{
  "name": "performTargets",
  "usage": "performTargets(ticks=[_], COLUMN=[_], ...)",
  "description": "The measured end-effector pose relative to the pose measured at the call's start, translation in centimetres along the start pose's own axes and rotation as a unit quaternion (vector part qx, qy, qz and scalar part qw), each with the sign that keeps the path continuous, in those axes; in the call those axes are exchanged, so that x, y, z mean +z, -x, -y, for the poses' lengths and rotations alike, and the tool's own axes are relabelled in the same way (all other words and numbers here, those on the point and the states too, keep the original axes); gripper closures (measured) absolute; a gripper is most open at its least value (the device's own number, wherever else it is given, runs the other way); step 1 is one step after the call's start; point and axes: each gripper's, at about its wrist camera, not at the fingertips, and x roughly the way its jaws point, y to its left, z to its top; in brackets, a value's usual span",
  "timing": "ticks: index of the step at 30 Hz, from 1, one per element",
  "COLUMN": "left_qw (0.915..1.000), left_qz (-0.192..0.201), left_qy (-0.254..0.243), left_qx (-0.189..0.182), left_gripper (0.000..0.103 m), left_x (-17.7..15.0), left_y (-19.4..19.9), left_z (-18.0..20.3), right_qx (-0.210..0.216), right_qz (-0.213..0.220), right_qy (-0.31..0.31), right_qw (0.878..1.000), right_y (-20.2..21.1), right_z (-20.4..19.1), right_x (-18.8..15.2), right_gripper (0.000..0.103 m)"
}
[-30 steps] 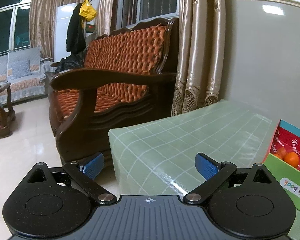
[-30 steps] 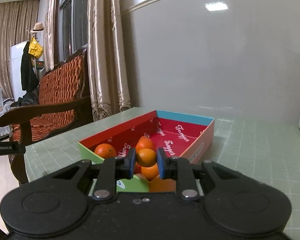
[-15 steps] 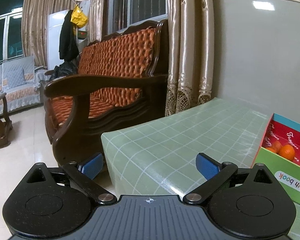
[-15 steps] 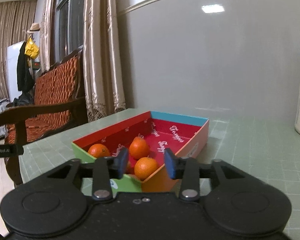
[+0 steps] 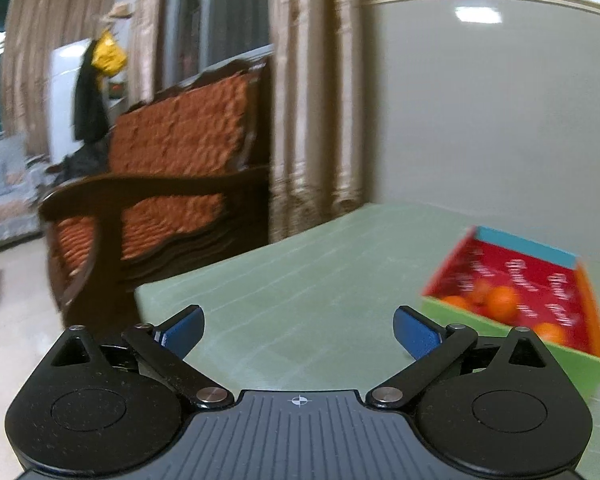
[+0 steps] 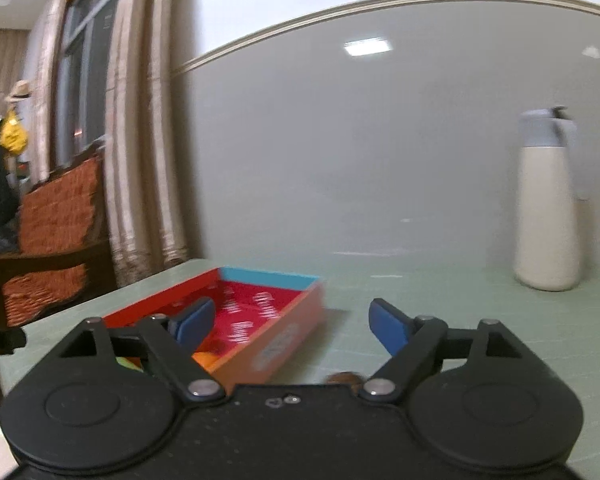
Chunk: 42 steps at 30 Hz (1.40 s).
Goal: Organize fruits
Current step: 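Move both tools back toward the dark nuts beside the box, then close the left tool on the dark brown nut and lift it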
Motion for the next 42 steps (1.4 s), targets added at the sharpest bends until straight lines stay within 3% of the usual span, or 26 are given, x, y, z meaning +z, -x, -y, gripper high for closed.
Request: performTargets(ticks=[7, 12, 17, 24, 26, 36, 39, 40, 42], left_qw=[0.9916, 0.9738, 0.9570, 0.9434, 0.9420, 0.9420, 0.9379, 0.9363, 0.9364], left_qz=[0.049, 0.069, 0.043, 0.016, -0.008, -0.067, -0.096, -0.106, -0.110], left_qy=[-0.079, -0.137, -0.159, -0.183, -0.177, -0.163, -0.156, -0.154, -0.152], left_qx=[-0.090, -0.168, -0.239, -0.276, -0.285, -0.286, -0.295, -0.298, -0.297], left_gripper=[0.003, 0.003, 0.003, 0.007, 0.014, 0.020, 0.034, 0.045, 0.049], left_x=[-0.4, -1.5, -2.4, -3.7, -3.8, -4.8, -4.9, -5.0, -5.2], left_y=[3.5, 6.1, 7.6, 8.6, 8.1, 6.0, 5.1, 4.8, 4.7], left_z=[6.7, 11.4, 15.7, 20.7, 21.7, 25.1, 25.8, 26.0, 26.2], right_qx=[-0.087, -0.129, -0.172, -0.212, -0.219, -0.231, -0.231, -0.231, -0.229], right_qz=[0.000, -0.001, -0.006, 0.001, 0.001, 0.000, -0.003, -0.004, -0.006], right_qy=[-0.057, -0.101, -0.111, -0.129, -0.132, -0.137, -0.138, -0.139, -0.138], right_qw=[0.995, 0.986, 0.979, 0.969, 0.967, 0.963, 0.963, 0.963, 0.964], right_y=[1.3, 2.7, 4.0, 6.8, 7.4, 8.4, 8.4, 8.5, 8.5], right_z=[6.0, 10.0, 12.4, 15.7, 16.5, 18.2, 18.4, 18.4, 18.5], right_x=[-0.1, -0.5, -1.2, -1.7, -1.9, -2.4, -2.6, -2.6, -2.7], right_gripper=[0.019, 0.018, 0.018, 0.018, 0.018, 0.018, 0.018, 0.018, 0.018])
